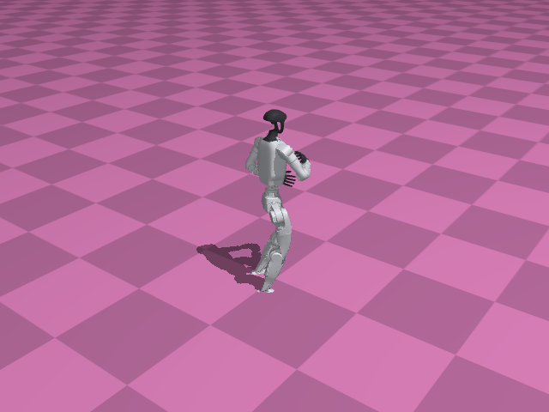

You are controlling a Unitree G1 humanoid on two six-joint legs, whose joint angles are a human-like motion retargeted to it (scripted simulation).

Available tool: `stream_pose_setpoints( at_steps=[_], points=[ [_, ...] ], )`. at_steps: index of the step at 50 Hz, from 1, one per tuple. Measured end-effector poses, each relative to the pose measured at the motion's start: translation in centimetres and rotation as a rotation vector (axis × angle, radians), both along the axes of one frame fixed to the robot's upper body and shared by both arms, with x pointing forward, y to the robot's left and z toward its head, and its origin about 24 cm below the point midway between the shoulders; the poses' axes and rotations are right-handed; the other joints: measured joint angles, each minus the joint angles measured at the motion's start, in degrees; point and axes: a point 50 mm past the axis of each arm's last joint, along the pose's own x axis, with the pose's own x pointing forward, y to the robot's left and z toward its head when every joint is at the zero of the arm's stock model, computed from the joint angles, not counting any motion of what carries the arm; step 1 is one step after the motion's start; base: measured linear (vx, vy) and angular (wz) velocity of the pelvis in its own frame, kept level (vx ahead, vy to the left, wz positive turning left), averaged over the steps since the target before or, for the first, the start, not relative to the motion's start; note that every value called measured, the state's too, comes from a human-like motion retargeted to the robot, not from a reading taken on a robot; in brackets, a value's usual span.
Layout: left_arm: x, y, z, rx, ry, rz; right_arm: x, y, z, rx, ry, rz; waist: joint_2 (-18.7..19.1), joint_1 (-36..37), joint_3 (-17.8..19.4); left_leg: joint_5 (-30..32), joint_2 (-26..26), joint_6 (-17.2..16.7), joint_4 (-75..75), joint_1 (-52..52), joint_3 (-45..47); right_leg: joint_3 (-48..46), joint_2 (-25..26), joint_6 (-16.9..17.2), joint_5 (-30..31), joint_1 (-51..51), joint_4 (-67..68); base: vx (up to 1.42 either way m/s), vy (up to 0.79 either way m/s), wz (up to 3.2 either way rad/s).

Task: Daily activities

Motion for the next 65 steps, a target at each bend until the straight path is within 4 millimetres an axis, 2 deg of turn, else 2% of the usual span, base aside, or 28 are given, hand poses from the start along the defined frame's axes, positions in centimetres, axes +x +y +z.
stream_pose_setpoints(
  at_steps=[2, 3, 5, 10, 14, 17, 20, 23, 26, 29, 31, 34, 36, 38, 41, 45, 49, 53, 58, 62, 65],
  points=[
    [-1.8, 1.9, -0.2, 0.088, 0.032, 0.046, -1.2, 1.4, 2.8, 0.081, -0.083, 0.087, -0.43, 3.52, -0.51, 0.00, -0.64, 0.09, -0.81, -0.61, -1.35, -1.59, -0.09, 0.02, 0.61, 0.39, -1.15, 0.04, 0.09, 0.87],
    [-2.7, 2.9, 0.2, 0.144, 0.040, 0.067, -1.9, 1.9, 4.6, 0.137, -0.128, 0.124, -2.15, 4.55, -1.30, 1.32, -2.02, 0.40, -4.22, -0.53, -1.70, -2.38, -0.59, 0.04, 2.01, 0.81, -4.41, 0.07, 0.09, 0.92],
    [-4.3, 4.1, 0.0, 0.213, 0.080, 0.081, -3.4, 2.5, 7.1, 0.223, -0.207, 0.194, -2.06, 7.44, -1.72, 1.39, -2.36, 0.25, -4.12, -1.18, -2.65, -3.86, -0.88, 0.28, 2.74, 1.12, -4.67, 0.03, 0.11, 0.77],
    [-6.7, 5.5, 0.0, 0.338, 0.148, 0.048, -6.6, 2.3, 12.7, 0.419, -0.391, 0.313, -2.43, 11.20, -3.64, 1.85, -3.53, -0.07, -5.69, -2.20, -3.56, -6.63, -2.06, 0.73, 3.19, 0.40, -4.07, 0.04, 0.11, 0.53],
    [-6.7, 5.6, -0.4, 0.391, 0.181, -0.018, -8.0, 1.2, 14.9, 0.495, -0.478, 0.337, -3.34, 9.81, -5.62, 3.61, -5.07, -0.08, -9.54, -1.86, -2.50, -7.63, -4.12, 1.34, 3.22, -0.97, -3.68, 0.06, 0.08, 0.18],
    [-5.7, 5.2, -0.9, 0.408, 0.192, -0.071, -7.6, 0.0, 15.2, 0.502, -0.497, 0.291, -3.77, 6.94, -6.83, 5.12, -6.25, 0.03, -12.88, -1.01, -0.90, -7.23, -5.88, 1.60, 2.77, -2.29, -3.00, 0.06, 0.06, -0.13],
    [-4.0, 4.5, -1.6, 0.409, 0.195, -0.116, -6.0, -1.6, 14.3, 0.466, -0.469, 0.175, -3.70, 2.95, -7.54, 6.79, -7.40, 0.25, -16.45, 0.32, 1.19, -5.86, -7.64, 1.65, 2.07, -3.82, -1.95, 0.05, 0.03, -0.38],
    [-2.0, 3.4, -2.1, 0.399, 0.187, -0.153, -3.3, -3.9, 11.3, 0.383, -0.373, -0.015, -2.98, -2.01, -7.77, 8.59, -8.54, 0.52, -20.32, 2.23, 3.73, -3.71, -9.33, 1.57, 1.11, -5.50, -0.50, 0.04, 0.02, -0.61],
    [0.2, 2.3, -2.5, 0.390, 0.175, -0.179, -0.6, -7.5, 6.4, 0.267, -0.214, -0.265, -1.86, -7.63, -7.69, 10.29, -9.63, 0.76, -24.56, 4.79, 6.77, -0.85, -10.74, 1.82, 0.01, -7.17, 1.28, 0.02, 0.02, -0.81],
    [2.2, 1.1, -2.5, 0.389, 0.149, -0.201, 0.5, -12.2, 0.0, 0.149, -0.006, -0.546, -0.63, -13.51, -7.36, 11.98, -10.67, 0.92, -29.20, 7.94, 10.31, 2.62, -11.75, 2.40, -1.02, -8.88, 3.40, 0.02, 0.02, -0.97],
    [3.5, 0.2, -2.1, 0.391, 0.115, -0.221, 0.0, -15.6, -4.3, 0.080, 0.142, -0.731, 0.17, -17.35, -7.03, 13.16, -11.39, 1.02, -32.53, 10.27, 12.89, 5.11, -12.13, 2.88, -1.53, -10.04, 4.88, 0.01, 0.02, -1.08],
    [5.4, -1.4, -1.0, 0.396, 0.029, -0.268, -2.1, -20.2, -9.7, -0.004, 0.341, -0.972, 1.39, -23.04, -6.37, 15.01, -12.45, 1.18, -37.86, 13.84, 16.99, 9.05, -12.08, 3.54, -1.88, -11.80, 6.84, 0.01, 0.03, -1.18],
    [6.5, -2.5, 0.4, 0.398, -0.053, -0.304, -3.8, -22.7, -12.2, -0.056, 0.437, -1.094, 2.31, -26.96, -5.81, 16.28, -13.11, 1.27, -41.61, 16.12, 19.88, 11.70, -11.60, 3.90, -1.83, -13.00, 7.84, 0.01, 0.03, -1.24],
    [7.4, -3.5, 2.0, 0.401, -0.145, -0.341, -5.4, -24.8, -13.8, -0.105, 0.498, -1.182, 3.30, -31.06, -5.04, 16.77, -13.54, 1.30, -43.67, 17.52, 22.84, 14.29, -10.93, 4.21, -1.61, -14.14, 8.65, 0.00, 0.03, -1.23],
    [8.3, -4.5, 4.9, 0.417, -0.295, -0.389, -7.1, -27.3, -14.5, -0.172, 0.525, -1.257, 4.98, -37.69, -3.58, 15.99, -13.76, 1.08, -44.00, 17.88, 27.09, 17.80, -9.79, 4.65, -1.20, -16.04, 9.55, 0.00, 0.04, -1.14],
    [8.5, -5.3, 8.8, 0.452, -0.489, -0.448, -8.5, -29.3, -13.8, -0.228, 0.506, -1.284, 7.53, -46.92, -1.35, 15.02, -13.87, 0.37, -44.09, 17.05, 31.94, 21.42, -8.31, 5.35, -0.47, -19.27, 10.81, -0.01, 0.05, -0.91],
    [7.6, -6.4, 11.6, 0.472, -0.628, -0.538, -9.3, -29.9, -12.6, -0.239, 0.497, -1.242, 9.53, -54.81, 1.00, 14.49, -14.03, -0.42, -44.12, 15.57, 35.16, 23.55, -7.34, 6.42, 0.26, -22.81, 12.78, -0.02, 0.05, -0.58],
    [6.2, -8.0, 12.6, 0.446, -0.676, -0.670, -9.7, -29.1, -11.6, -0.231, 0.527, -1.140, 10.60, -59.43, 2.60, 14.27, -14.18, -0.89, -44.12, 14.28, 36.34, 24.05, -7.08, 7.54, 0.72, -25.49, 14.84, -0.01, 0.02, -0.14],
    [5.0, -10.3, 12.6, 0.369, -0.661, -0.871, -8.7, -26.9, -10.7, -0.225, 0.560, -0.951, 10.46, -57.95, 2.00, 14.42, -14.09, -1.05, -44.05, 13.28, 33.93, 21.88, -8.00, 8.44, 0.40, -26.37, 16.12, -0.02, -0.01, 0.34],
    [4.9, -11.4, 12.4, 0.347, -0.646, -0.976, -6.7, -24.9, -9.4, -0.237, 0.523, -0.802, 8.92, -50.65, -0.37, 15.24, -13.81, -0.95, -43.94, 12.51, 28.57, 17.92, -9.72, 8.29, -0.58, -25.35, 16.27, -0.02, -0.06, 0.99],
    [5.1, -11.7, 12.5, 0.364, -0.651, -0.992, -4.7, -23.3, -7.9, -0.255, 0.449, -0.702, 6.68, -42.58, -2.40, 16.34, -13.48, -0.81, -43.84, 11.73, 23.08, 13.72, -11.35, 7.67, -1.41, -23.83, 16.11, -0.03, -0.10, 1.47]
  ],
)
